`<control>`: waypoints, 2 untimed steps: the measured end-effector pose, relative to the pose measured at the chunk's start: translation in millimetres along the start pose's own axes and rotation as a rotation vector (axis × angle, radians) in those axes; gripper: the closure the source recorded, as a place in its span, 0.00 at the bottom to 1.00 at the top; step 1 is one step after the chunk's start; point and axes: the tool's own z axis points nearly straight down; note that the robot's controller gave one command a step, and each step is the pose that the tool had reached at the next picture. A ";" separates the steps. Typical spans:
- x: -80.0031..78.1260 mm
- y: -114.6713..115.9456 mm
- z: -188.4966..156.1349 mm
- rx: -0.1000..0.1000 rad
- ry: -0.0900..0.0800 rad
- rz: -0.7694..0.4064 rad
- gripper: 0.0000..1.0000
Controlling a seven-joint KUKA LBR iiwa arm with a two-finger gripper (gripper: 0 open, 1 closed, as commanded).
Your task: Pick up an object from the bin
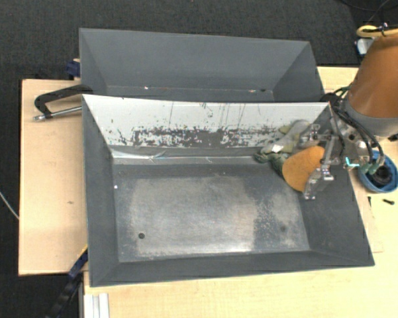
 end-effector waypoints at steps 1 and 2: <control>-23.6 -14.5 124.4 -0.002 -0.009 0.441 0.00; -19.0 20.4 151.5 -0.003 -0.010 0.597 0.00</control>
Offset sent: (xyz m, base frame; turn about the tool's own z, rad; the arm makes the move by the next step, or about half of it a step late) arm 0.0248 -0.0193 -0.1544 0.4954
